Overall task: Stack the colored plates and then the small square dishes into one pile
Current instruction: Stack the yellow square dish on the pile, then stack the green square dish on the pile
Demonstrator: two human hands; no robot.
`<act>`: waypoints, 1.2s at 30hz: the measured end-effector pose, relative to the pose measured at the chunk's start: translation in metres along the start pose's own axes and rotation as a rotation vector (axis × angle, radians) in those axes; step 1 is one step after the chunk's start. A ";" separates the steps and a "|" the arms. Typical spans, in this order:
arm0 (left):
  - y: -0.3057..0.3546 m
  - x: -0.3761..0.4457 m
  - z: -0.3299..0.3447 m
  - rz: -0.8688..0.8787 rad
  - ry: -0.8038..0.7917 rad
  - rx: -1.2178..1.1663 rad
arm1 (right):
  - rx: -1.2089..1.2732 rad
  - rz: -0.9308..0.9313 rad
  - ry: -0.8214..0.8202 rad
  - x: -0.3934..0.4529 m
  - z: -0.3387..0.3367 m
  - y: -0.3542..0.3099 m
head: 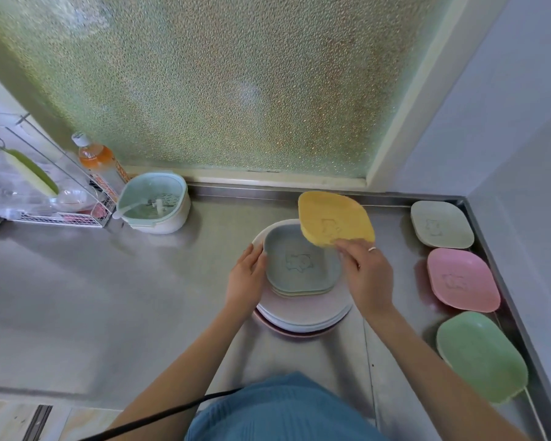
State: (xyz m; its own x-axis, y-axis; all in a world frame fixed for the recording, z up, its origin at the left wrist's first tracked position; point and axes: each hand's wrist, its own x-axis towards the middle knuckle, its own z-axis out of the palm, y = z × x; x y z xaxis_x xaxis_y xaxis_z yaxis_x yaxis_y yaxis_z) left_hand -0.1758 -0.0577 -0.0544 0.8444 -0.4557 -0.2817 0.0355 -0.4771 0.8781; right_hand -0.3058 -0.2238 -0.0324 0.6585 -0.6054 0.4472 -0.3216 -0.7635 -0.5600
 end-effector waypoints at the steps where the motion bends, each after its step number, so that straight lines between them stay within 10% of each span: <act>1: 0.000 0.001 -0.001 -0.001 -0.005 -0.001 | -0.012 -0.062 -0.010 -0.010 0.000 -0.009; 14: 0.018 0.010 -0.002 0.022 -0.105 0.096 | -0.029 -0.106 -0.356 -0.040 0.002 -0.028; 22: 0.014 0.013 0.004 0.034 -0.133 0.107 | 0.011 0.234 -0.468 -0.020 0.016 -0.011; 36: -0.007 0.012 -0.005 -0.077 0.058 -0.278 | -0.103 0.334 -0.109 -0.042 -0.009 0.044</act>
State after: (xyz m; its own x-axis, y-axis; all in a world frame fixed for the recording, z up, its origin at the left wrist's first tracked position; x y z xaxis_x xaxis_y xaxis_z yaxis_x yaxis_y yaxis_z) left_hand -0.1635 -0.0560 -0.0623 0.8625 -0.3788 -0.3357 0.2385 -0.2809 0.9296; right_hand -0.3535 -0.2343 -0.0695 0.5727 -0.8017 0.1713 -0.5943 -0.5499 -0.5868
